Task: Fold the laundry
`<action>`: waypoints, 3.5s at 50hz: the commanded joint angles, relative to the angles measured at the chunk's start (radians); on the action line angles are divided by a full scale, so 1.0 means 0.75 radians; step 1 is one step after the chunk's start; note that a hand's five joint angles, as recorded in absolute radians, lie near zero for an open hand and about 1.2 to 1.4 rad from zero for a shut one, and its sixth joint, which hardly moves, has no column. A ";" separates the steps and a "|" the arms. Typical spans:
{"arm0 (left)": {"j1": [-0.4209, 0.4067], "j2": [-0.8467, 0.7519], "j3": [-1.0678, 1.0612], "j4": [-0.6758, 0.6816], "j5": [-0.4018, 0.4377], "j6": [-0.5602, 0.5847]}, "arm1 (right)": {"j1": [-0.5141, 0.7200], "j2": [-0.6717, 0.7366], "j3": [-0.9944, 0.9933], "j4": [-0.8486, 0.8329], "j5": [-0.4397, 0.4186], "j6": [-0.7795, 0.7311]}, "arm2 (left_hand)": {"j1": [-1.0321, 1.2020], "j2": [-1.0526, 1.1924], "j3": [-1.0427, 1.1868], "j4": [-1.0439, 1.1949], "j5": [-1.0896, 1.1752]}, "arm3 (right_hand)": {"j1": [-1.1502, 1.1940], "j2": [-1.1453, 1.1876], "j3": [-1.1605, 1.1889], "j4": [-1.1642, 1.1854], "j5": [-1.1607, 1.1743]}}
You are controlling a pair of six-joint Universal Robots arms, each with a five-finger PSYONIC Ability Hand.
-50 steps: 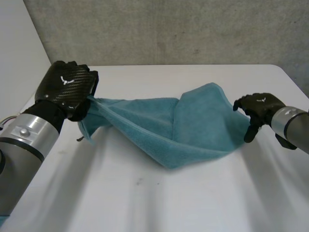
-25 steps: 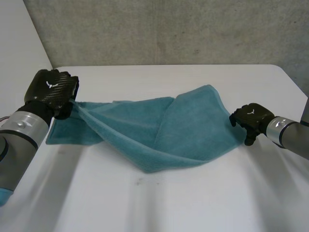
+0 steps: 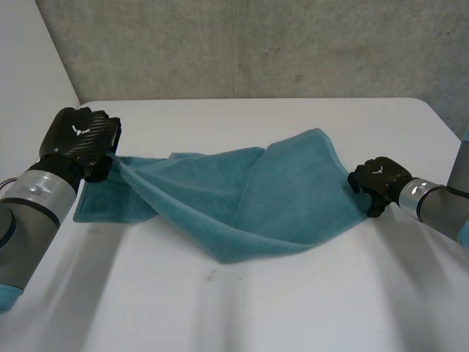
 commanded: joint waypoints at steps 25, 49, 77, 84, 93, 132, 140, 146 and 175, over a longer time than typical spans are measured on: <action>-0.002 0.000 -0.004 0.000 0.000 -0.002 | 0.010 0.030 -0.068 -0.031 0.011 0.010 | 0.350 0.263 0.272 0.267 0.335 | 0.308 0.176 0.172 0.177 0.213; -0.002 0.000 -0.008 0.000 0.004 -0.002 | 0.039 0.071 -0.089 -0.035 0.009 0.012 | 0.350 0.263 0.272 0.267 0.335 | 1.086 0.954 0.950 0.954 0.991; 0.051 0.022 -0.045 -0.053 -0.002 0.012 | -0.094 -0.636 0.052 0.406 0.283 0.131 | 0.350 0.263 0.272 0.267 0.335 | 1.086 0.954 0.950 0.954 0.991; 0.070 0.031 -0.108 -0.154 0.010 0.017 | -0.219 -0.843 0.356 0.695 0.355 -0.253 | 0.350 0.263 0.272 0.267 0.335 | 1.086 0.954 0.950 0.954 0.991; 0.062 -0.141 -0.129 -0.232 0.014 0.053 | -0.219 -0.876 0.576 0.593 0.346 -0.388 | 0.350 0.263 0.272 0.267 0.335 | 1.086 0.954 0.950 0.954 0.991; 0.074 -0.313 0.323 0.253 -0.117 0.010 | 0.098 -0.672 0.117 -0.155 0.359 0.370 | 0.350 0.263 0.272 0.267 0.335 | 1.086 0.954 0.950 0.954 0.991; 0.072 -0.315 -0.004 0.255 -0.113 0.012 | 0.041 -0.676 0.485 -0.141 0.293 0.346 | 0.350 0.263 0.272 0.267 0.335 | 1.086 0.954 0.950 0.954 0.991; 0.043 -0.325 -0.133 0.251 -0.113 0.012 | -0.051 -0.676 0.613 -0.157 0.263 0.325 | 0.350 0.263 0.272 0.267 0.335 | 1.086 0.954 0.950 0.954 0.991; 0.150 -0.456 -0.104 0.253 -0.068 0.012 | -0.245 -0.653 0.635 -0.227 0.222 0.417 | -0.640 -0.727 -0.718 -0.723 -0.655 | 1.086 0.954 0.950 0.954 0.991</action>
